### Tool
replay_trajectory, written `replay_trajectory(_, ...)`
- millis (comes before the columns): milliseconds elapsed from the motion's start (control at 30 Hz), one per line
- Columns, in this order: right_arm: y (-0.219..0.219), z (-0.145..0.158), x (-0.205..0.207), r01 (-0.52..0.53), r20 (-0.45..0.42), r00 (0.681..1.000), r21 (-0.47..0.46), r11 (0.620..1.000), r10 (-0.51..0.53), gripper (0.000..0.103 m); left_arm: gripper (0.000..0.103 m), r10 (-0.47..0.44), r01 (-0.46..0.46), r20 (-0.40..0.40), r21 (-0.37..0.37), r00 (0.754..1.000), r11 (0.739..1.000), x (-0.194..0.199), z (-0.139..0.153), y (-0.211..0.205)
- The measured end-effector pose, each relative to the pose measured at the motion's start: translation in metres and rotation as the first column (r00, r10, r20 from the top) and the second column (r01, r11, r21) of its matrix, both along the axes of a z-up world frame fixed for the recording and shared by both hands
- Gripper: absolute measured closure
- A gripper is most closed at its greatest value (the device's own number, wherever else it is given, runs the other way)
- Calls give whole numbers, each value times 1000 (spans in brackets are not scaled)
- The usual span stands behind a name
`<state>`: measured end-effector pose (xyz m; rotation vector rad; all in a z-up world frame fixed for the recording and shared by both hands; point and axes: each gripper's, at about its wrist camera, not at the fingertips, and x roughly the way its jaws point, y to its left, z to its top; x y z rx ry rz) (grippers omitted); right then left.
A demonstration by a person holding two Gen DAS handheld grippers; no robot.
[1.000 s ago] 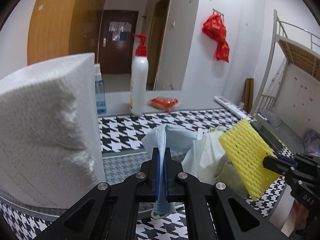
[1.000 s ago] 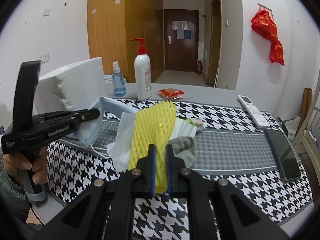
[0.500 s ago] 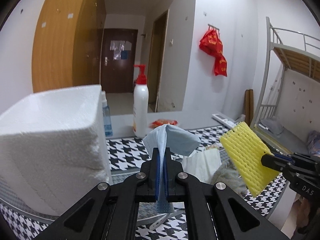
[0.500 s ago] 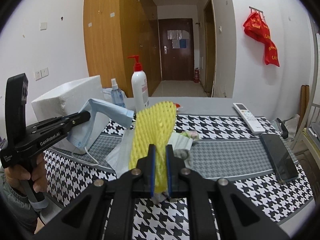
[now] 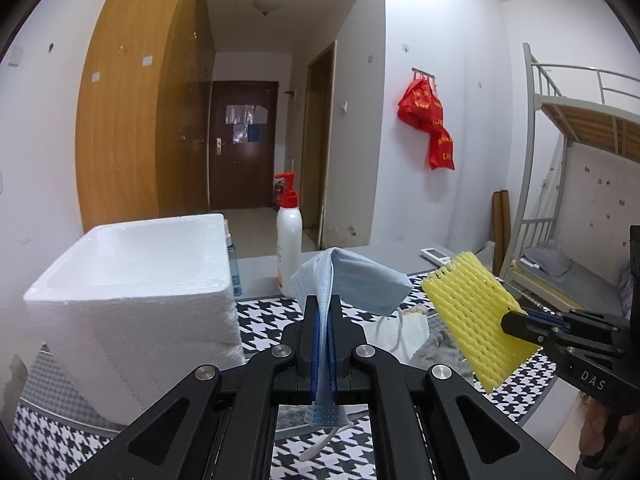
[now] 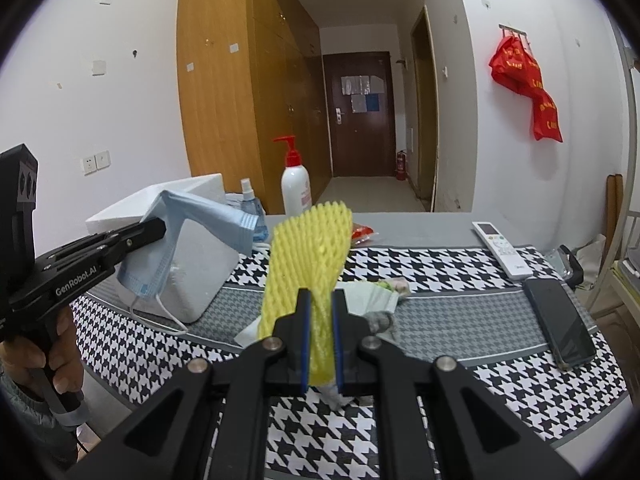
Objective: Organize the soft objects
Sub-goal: 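Lift the mask and net with both tools and carry them over the foam box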
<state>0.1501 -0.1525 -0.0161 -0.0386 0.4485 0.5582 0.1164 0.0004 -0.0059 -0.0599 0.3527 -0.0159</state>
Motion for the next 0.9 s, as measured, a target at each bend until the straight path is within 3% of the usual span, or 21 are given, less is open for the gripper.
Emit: replay_trajectory(900, 9, 38, 10, -33, 50, 998, 44, 999, 31, 91, 100, 46, -46, 38, -11, 998, 999, -10, 43, 11)
